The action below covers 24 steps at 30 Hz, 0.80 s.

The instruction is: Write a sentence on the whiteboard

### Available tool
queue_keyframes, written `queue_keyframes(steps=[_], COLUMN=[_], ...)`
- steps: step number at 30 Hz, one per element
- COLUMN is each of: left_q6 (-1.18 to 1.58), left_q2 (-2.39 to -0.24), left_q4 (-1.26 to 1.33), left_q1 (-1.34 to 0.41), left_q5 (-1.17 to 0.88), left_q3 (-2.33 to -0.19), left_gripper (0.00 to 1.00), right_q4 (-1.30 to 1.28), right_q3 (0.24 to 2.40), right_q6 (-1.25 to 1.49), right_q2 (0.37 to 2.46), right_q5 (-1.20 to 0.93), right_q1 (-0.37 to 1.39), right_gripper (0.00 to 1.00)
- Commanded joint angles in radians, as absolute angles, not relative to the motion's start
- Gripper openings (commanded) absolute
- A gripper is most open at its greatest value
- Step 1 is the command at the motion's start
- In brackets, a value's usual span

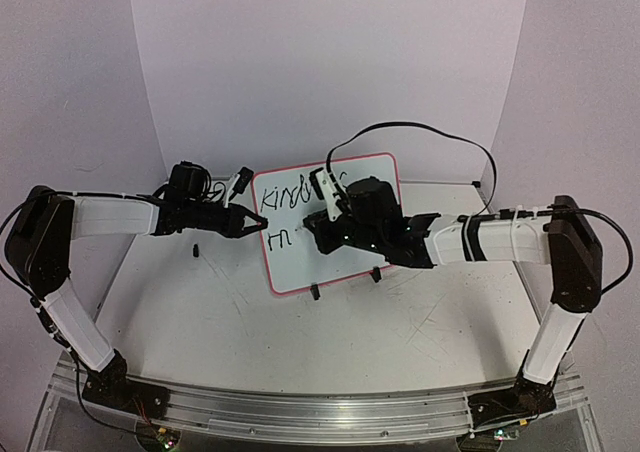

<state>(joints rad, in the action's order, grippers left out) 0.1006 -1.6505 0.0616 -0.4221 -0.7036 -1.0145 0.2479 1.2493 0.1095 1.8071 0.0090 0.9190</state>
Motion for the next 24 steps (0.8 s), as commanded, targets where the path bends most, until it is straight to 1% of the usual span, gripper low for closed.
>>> queue_keyframes(steps=[1,9,17,24], left_q6=[0.009,0.009,0.009,0.009], left_q2=[-1.671,-1.673,-1.677,-1.672], left_q4=[0.045,0.044,0.044,0.043], left_q1=[-0.407,-0.407,-0.407,-0.407], left_q5=[-0.492,-0.491,-0.492,-0.491], left_q3=[-1.043,-1.043,-1.046,-1.045], left_gripper=[0.0,0.0,0.0,0.0], right_q4=[0.29,0.285,0.295,0.289], right_q3=[1.235,1.256,1.244,1.247], right_q6=[0.127,0.106,0.102,0.122], right_q2=[1.769,1.803,1.8,1.82], right_q5=[0.008,0.008,-0.052,-0.04], right_q1=[0.887,0.881,0.891,0.893], right_gripper=[0.0,0.0,0.0,0.0])
